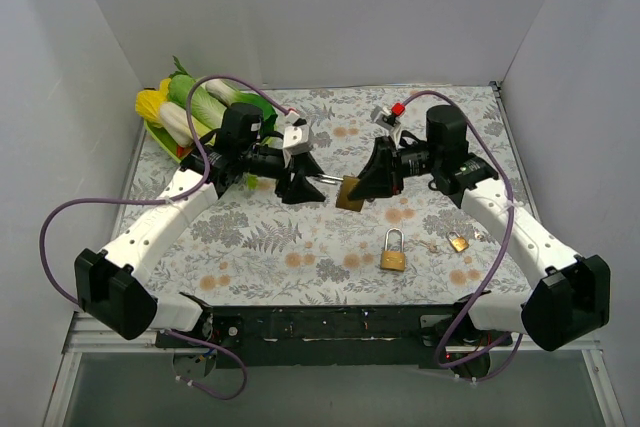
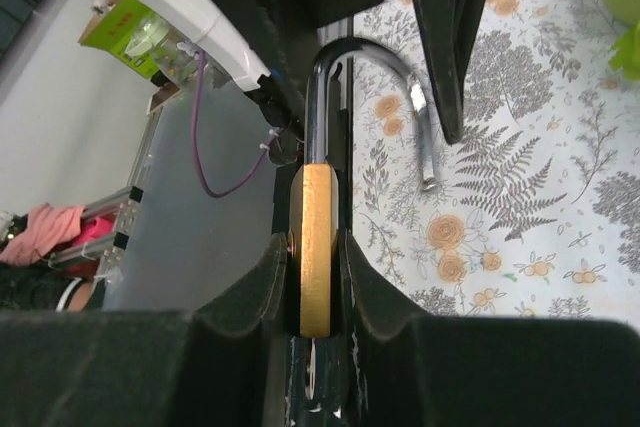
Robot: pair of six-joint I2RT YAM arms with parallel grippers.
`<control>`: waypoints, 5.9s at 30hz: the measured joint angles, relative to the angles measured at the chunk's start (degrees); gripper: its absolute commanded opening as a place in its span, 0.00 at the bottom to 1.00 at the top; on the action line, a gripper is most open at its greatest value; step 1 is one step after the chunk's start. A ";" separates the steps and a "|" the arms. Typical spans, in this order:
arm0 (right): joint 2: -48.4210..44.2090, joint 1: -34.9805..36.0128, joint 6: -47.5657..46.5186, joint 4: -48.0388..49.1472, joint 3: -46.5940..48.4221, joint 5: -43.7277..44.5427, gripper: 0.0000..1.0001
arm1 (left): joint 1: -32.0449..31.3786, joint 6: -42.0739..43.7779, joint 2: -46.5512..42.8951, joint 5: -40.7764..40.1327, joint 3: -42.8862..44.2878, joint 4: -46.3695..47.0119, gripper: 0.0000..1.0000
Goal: Lock with the key
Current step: Lock the lock.
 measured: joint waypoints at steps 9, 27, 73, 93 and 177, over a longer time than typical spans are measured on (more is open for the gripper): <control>-0.57 0.04 -13.77 -13.07 7.50 3.98 0.01 | 0.07 -3.02 -0.28 3.21 0.04 -0.74 0.24; -1.18 0.15 -28.68 -22.40 10.08 7.89 0.01 | 0.04 -12.61 0.66 4.22 0.26 0.26 0.00; -0.66 2.67 -20.57 -16.24 4.07 7.15 0.01 | -5.16 -14.03 4.98 3.45 0.66 -3.10 0.54; -1.84 0.98 -23.65 -20.41 4.50 7.08 0.01 | -1.84 -9.53 0.94 -0.39 -3.85 -5.53 0.41; 0.57 12.20 4.33 7.37 -4.02 66.34 0.01 | 0.87 -101.81 10.21 -29.40 -3.96 19.23 0.98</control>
